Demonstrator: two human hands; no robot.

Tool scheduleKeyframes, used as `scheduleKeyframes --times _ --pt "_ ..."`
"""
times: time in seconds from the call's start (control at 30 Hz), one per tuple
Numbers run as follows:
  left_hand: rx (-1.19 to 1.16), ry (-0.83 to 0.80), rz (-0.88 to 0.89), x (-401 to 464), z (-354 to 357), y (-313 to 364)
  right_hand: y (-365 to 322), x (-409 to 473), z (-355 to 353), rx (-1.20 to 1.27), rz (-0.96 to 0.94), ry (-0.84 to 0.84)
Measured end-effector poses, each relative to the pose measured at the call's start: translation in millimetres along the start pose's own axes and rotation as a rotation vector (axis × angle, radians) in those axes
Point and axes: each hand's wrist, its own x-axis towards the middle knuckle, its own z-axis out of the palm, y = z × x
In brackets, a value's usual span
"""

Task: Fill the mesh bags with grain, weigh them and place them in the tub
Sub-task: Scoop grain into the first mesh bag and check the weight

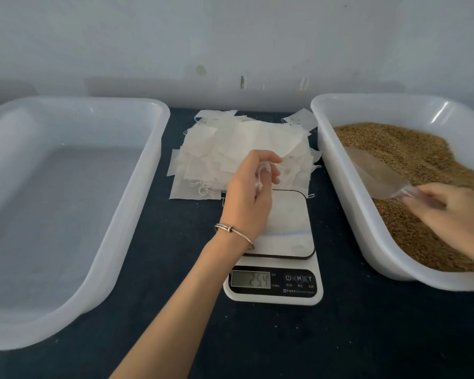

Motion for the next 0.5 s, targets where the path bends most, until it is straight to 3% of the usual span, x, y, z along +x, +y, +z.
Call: scheduleKeyframes --times 0.07,0.23,0.5 --pt "0.014 0.02 0.002 1.9 -3.3 0.3 1.5 0.9 1.5 -0.019 -0.007 0.008" --pt "0.077 -0.195 -0.08 -1.3 -3.2 -0.2 5.6 4.8 4.1 -0.02 -0.001 0.013" --pt "0.212 -0.207 -0.01 -2.6 -0.4 5.0 3.6 3.3 1.9 -0.008 0.001 -0.001"
